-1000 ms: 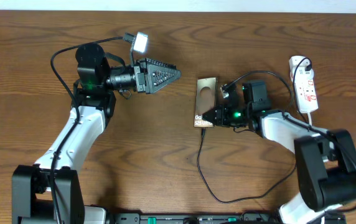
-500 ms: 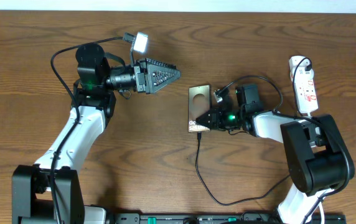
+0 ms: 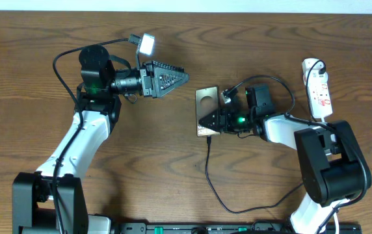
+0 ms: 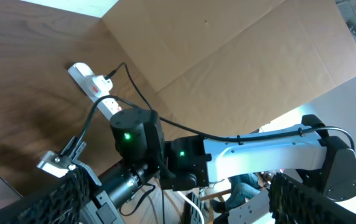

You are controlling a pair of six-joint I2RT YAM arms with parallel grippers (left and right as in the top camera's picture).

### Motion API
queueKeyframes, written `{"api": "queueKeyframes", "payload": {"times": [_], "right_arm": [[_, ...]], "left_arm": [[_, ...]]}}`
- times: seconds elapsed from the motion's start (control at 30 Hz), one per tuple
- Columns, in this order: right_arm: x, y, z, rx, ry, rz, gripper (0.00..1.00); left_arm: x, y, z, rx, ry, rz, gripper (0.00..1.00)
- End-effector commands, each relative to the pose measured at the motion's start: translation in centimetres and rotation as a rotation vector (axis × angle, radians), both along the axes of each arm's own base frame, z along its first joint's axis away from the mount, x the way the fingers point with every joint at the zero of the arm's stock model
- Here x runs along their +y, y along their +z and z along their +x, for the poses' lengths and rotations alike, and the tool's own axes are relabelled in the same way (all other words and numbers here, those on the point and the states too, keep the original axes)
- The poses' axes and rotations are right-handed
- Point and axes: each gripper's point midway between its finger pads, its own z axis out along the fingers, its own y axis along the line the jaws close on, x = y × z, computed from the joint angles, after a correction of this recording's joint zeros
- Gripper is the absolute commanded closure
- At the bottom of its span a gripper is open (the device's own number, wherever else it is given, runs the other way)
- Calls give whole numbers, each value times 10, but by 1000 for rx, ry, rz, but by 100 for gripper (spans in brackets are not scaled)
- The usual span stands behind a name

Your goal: Plug charger to phone and switch on socket

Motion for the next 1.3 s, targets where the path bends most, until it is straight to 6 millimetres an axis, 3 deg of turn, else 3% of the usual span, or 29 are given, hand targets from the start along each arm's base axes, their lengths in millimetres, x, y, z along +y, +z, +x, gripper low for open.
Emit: {"api": "queueKeyframes", "payload": {"times": [0.0,0.13,0.27,0.47,0.6,0.73,0.83,0.93,1.13,1.27], "right_arm": [[-24,-33,6,45,-93,-168,32],[-34,-32,11,89,-112,-264,30],[-37,-17,20,94,-67,-330,26],[-35,26,43,34,-1,-372,27],[-37,66,70,-50,9,-404,23],[-49,95,94,-130,-36,-503,17],[-74,112,111,-210,-61,-661,10],[-115,137,130,-247,-172,-818,8],[-178,185,164,-315,-362,-862,1],[-244,193,173,-299,-510,-925,1]], "left_arm": [[0,13,-2,-64,-6,-1,7],[0,13,-2,-64,-6,-1,7],[0,13,-2,-64,-6,-1,7],[0,13,-2,-64,-6,-1,7],[0,13,-2,-64,-6,-1,7],[0,13,-2,-64,-6,-1,7],[0,13,-2,-64,-6,-1,7],[0,13,-2,-64,-6,-1,7],[0,13,-2,-64,-6,-1,7],[0,13,-2,-64,-6,-1,7]]}}
